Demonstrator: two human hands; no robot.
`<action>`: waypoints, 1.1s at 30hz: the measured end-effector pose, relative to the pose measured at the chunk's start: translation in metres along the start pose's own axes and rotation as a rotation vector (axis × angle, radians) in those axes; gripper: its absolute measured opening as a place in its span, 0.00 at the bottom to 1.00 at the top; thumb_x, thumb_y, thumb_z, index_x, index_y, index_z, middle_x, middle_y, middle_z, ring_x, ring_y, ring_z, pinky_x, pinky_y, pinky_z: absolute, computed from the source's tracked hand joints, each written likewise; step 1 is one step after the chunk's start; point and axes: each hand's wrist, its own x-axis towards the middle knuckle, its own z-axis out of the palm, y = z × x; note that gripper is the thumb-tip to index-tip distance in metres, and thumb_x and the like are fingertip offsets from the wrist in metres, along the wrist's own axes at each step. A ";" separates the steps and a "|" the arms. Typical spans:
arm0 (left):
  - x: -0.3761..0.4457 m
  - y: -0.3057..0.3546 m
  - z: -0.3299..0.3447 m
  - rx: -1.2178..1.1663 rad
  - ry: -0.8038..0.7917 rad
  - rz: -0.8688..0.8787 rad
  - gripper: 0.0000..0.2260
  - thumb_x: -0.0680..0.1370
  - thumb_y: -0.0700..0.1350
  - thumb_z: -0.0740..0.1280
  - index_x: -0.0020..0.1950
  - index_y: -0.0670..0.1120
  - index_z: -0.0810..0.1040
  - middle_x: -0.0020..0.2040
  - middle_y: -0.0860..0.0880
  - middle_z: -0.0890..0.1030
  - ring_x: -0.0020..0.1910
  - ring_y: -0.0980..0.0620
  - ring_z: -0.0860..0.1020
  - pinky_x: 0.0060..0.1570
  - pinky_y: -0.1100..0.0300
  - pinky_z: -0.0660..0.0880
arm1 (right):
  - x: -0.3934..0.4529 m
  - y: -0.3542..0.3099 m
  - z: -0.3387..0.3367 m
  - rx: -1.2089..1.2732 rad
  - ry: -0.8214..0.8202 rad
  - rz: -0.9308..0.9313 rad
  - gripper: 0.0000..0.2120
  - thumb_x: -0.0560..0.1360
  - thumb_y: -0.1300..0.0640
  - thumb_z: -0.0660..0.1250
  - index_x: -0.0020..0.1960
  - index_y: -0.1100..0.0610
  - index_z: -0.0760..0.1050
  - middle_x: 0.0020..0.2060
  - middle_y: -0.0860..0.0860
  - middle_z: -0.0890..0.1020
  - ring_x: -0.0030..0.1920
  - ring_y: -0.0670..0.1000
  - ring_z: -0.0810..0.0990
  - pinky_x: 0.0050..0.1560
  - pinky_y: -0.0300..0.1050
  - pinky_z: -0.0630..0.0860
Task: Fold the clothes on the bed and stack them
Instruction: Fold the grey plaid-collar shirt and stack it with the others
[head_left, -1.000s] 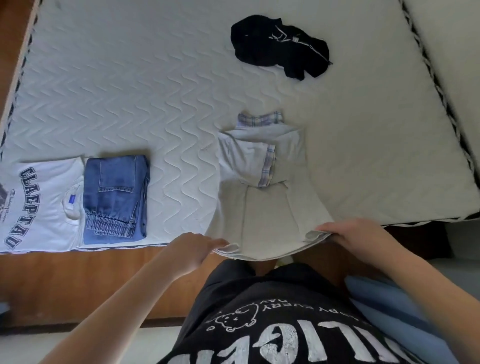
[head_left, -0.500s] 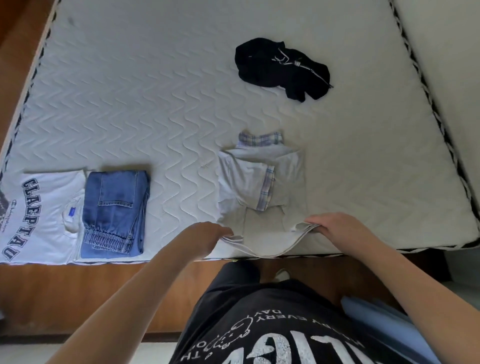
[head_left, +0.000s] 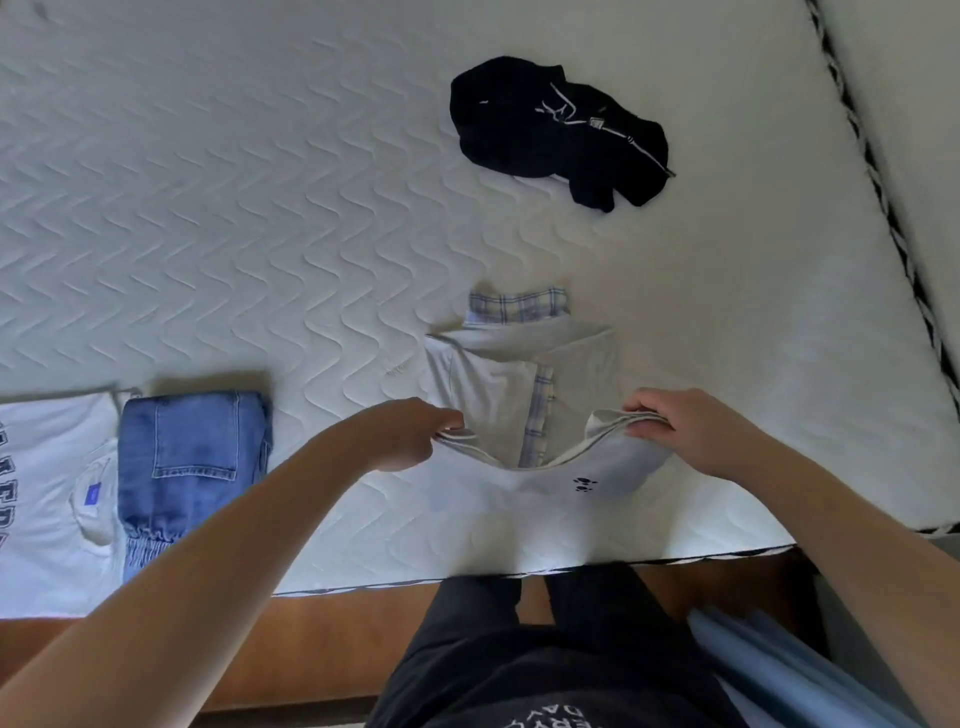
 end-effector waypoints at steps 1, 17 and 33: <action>0.011 -0.003 -0.007 0.005 -0.012 -0.013 0.22 0.73 0.34 0.56 0.61 0.56 0.72 0.40 0.54 0.72 0.45 0.48 0.74 0.39 0.56 0.67 | 0.012 0.003 -0.003 -0.004 0.006 -0.002 0.05 0.78 0.52 0.68 0.54 0.48 0.76 0.38 0.38 0.77 0.40 0.36 0.74 0.39 0.32 0.65; 0.209 -0.065 -0.058 0.144 -0.083 -0.184 0.18 0.75 0.35 0.57 0.60 0.52 0.73 0.44 0.53 0.70 0.42 0.52 0.71 0.33 0.59 0.64 | 0.217 0.080 -0.022 -0.024 -0.013 0.012 0.07 0.77 0.54 0.69 0.54 0.54 0.79 0.40 0.47 0.79 0.44 0.52 0.78 0.39 0.42 0.64; 0.305 -0.134 -0.009 0.101 -0.002 -0.289 0.18 0.78 0.40 0.60 0.66 0.52 0.73 0.56 0.48 0.77 0.49 0.48 0.74 0.43 0.57 0.71 | 0.327 0.142 0.040 -0.072 0.079 0.138 0.15 0.78 0.50 0.67 0.62 0.56 0.78 0.56 0.57 0.82 0.56 0.58 0.79 0.47 0.42 0.66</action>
